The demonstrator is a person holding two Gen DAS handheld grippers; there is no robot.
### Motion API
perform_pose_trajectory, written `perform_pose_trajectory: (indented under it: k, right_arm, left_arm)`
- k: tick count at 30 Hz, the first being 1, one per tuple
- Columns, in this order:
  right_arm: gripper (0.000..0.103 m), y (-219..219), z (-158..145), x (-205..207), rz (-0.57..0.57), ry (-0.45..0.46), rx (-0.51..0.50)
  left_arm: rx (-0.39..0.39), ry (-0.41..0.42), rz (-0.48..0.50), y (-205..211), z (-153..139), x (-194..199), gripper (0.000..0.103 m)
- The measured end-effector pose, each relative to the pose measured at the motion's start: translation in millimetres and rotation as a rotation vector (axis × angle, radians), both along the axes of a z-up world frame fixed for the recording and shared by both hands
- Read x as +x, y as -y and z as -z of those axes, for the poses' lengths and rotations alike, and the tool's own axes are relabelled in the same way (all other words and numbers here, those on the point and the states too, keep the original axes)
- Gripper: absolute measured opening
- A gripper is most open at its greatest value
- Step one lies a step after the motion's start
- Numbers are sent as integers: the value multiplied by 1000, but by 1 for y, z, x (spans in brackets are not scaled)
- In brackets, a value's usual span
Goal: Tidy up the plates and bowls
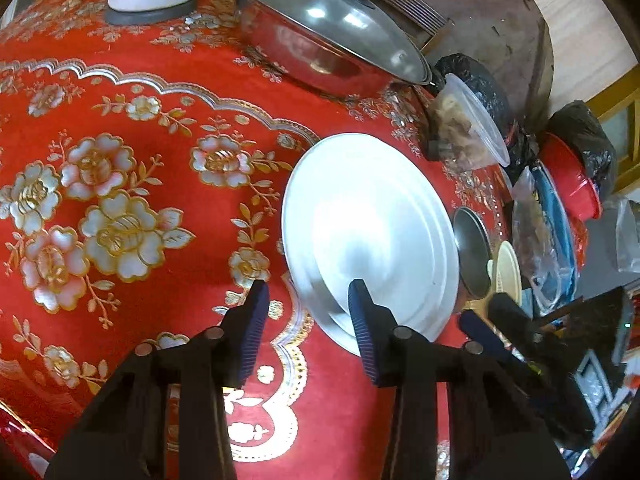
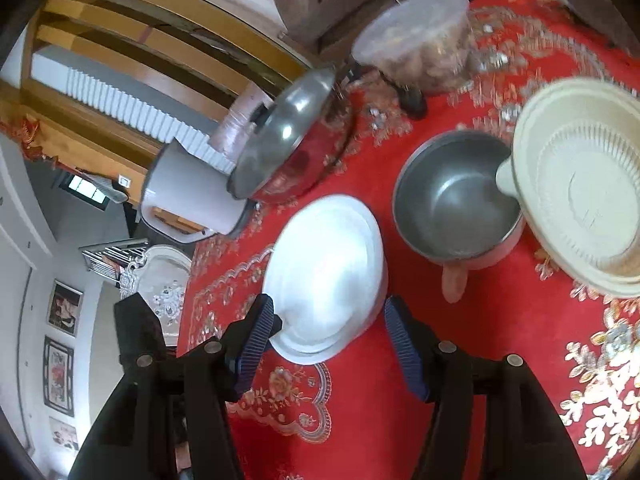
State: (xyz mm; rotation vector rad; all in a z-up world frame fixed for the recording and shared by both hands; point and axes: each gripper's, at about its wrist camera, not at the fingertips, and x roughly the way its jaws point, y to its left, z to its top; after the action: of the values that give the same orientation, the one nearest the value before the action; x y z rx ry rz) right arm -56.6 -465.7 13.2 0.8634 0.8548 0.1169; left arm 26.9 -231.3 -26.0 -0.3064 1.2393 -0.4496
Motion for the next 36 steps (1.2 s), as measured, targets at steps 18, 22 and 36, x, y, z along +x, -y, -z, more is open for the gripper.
perform_pose_trajectory:
  k: [18, 22, 36]
  right_arm:
    - [17, -22, 19, 26, -7, -105, -159]
    - [15, -22, 20, 21, -22, -96, -154]
    - [20, 0, 27, -23, 0, -52, -9]
  left_arm:
    - [-15, 16, 27, 3, 4, 3, 17]
    - [-33, 21, 39, -6, -3, -12, 17]
    - [-27, -6, 33, -13, 4, -41, 17]
